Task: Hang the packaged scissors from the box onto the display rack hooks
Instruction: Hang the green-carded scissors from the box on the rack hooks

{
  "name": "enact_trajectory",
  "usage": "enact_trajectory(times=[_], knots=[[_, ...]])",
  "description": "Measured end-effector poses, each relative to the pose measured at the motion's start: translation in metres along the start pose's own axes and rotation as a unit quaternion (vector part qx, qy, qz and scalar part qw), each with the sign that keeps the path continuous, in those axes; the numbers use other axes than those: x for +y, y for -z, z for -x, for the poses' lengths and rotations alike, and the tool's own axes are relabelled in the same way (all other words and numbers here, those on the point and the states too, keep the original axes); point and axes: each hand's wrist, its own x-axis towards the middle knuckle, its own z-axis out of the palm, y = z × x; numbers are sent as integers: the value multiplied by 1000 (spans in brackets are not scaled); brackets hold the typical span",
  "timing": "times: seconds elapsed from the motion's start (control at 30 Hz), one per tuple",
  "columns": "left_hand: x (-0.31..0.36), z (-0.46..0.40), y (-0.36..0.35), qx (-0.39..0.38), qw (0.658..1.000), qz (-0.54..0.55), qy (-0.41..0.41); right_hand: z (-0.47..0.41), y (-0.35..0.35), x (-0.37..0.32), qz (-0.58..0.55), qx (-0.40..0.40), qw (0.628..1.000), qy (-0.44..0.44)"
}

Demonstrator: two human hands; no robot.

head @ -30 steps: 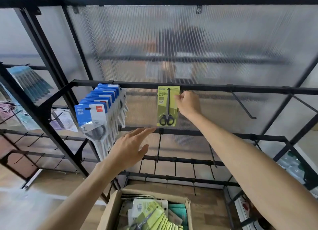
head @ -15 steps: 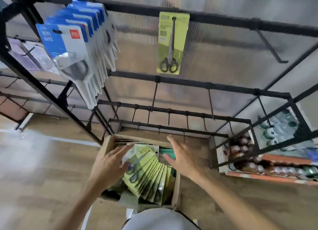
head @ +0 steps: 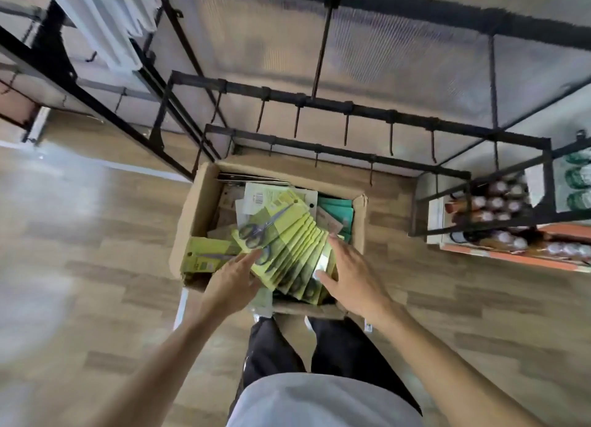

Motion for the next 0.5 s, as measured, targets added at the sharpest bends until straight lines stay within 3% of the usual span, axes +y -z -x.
enact_trajectory(times=[0.23, 0.4, 0.5], knots=[[-12, -88, -6, 22, 998, 21, 47, -20, -24, 17, 33, -45, 998, 5], [-26, -128, -14, -28, 997, -22, 70, -24, -23, 32, 44, -45, 998, -6], [-30, -133, -20, -19, 998, -28, 59, -28, -24, 35, 53, -50, 997, -4]])
